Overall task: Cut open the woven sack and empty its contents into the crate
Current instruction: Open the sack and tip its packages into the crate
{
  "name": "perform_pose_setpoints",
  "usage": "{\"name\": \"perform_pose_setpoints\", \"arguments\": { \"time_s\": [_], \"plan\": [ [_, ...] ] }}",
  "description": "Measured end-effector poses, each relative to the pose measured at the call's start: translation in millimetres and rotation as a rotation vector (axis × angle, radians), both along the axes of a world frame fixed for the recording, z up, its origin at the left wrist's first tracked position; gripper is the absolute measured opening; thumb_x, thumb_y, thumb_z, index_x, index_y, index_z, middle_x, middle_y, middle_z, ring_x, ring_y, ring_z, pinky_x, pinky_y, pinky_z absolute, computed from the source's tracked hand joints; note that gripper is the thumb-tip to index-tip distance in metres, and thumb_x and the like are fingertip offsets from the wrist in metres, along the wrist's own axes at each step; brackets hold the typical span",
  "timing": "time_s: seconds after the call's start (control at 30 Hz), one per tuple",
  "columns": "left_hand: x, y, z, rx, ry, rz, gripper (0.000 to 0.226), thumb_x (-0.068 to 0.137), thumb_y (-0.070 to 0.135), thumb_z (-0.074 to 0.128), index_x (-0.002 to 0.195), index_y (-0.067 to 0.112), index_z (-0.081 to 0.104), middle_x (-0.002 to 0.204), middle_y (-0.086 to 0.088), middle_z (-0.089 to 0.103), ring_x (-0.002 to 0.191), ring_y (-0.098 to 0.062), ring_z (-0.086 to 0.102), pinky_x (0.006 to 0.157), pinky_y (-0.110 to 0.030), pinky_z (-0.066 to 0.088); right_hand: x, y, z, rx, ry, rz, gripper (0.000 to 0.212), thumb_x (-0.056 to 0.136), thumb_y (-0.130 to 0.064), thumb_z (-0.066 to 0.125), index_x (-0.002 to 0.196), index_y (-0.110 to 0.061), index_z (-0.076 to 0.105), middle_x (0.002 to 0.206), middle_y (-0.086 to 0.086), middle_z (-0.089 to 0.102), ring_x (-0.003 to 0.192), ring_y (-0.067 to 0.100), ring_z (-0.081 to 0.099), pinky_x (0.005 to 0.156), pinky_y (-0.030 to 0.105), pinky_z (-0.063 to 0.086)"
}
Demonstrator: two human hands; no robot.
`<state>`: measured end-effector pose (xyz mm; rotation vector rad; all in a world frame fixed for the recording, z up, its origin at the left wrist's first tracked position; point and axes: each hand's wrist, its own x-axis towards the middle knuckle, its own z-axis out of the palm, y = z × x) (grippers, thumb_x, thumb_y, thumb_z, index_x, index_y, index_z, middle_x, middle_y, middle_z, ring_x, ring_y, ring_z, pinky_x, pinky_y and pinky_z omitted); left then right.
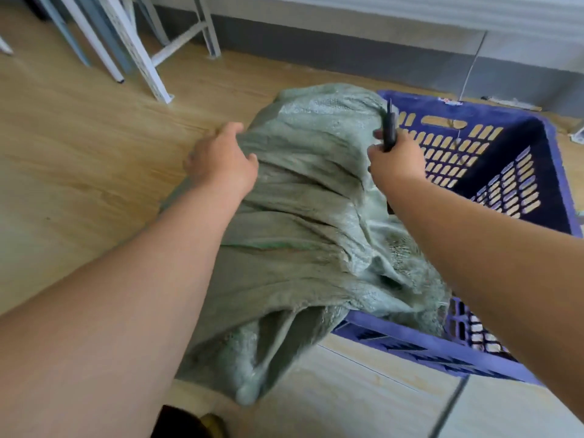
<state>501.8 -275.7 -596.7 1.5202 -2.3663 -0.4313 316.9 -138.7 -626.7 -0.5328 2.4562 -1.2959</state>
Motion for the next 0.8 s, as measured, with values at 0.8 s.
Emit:
{"name": "perform_pose_setpoints", "arguments": {
  "time_s": [0.8],
  "plan": [
    [32,-76,-41,0.718,0.864,0.426,0.019,0.088,0.006,0.051,0.101,0.01,0.065,0.105,-0.013,0.067,0.083,-0.026,0.062,0.064,-0.033,0.046,89,-79,18,0.277,-0.059,0.495,0.038,0.094,-0.03,0.059,0.129,-0.016,0.055,0.106,0.006,0.063,0.091,0.023,0.055,0.079,0.03,0.041]
  ]
}}
